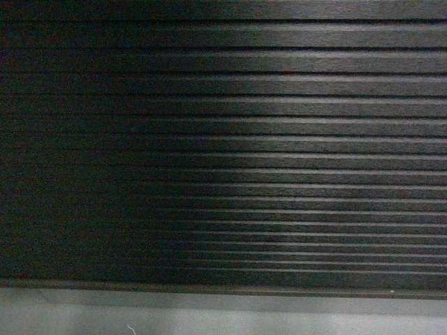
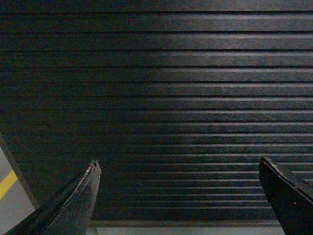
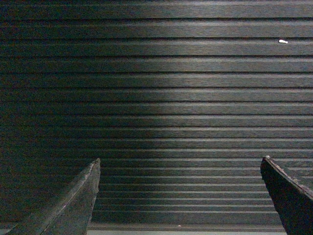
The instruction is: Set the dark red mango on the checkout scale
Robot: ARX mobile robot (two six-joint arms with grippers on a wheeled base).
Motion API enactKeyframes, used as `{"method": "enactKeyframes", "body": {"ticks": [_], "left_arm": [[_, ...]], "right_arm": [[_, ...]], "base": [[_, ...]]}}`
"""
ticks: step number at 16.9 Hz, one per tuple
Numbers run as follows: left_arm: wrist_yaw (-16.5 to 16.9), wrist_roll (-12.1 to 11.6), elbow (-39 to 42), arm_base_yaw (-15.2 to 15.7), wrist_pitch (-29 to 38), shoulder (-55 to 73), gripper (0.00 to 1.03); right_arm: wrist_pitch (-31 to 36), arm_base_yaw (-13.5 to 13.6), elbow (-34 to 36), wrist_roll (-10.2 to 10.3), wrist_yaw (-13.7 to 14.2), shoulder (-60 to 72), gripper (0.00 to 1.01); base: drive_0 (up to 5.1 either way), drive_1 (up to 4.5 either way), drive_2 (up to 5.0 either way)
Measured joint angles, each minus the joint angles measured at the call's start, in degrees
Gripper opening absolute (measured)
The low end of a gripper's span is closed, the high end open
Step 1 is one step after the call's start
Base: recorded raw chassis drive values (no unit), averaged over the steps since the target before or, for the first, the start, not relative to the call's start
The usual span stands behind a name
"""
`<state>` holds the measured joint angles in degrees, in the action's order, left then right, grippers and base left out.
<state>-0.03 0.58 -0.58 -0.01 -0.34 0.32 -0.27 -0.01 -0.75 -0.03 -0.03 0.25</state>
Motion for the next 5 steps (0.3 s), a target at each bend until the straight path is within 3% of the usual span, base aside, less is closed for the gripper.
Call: {"method": "enactKeyframes", "body": {"ticks": [5], "left_arm": [[-0.02, 0.00, 0.00, 0.00, 0.00, 0.00, 0.98]], "right_arm": [[0.00, 0.00, 0.00, 0.00, 0.00, 0.00, 0.98]], "base": [[0.0, 0.00, 0.0]]}}
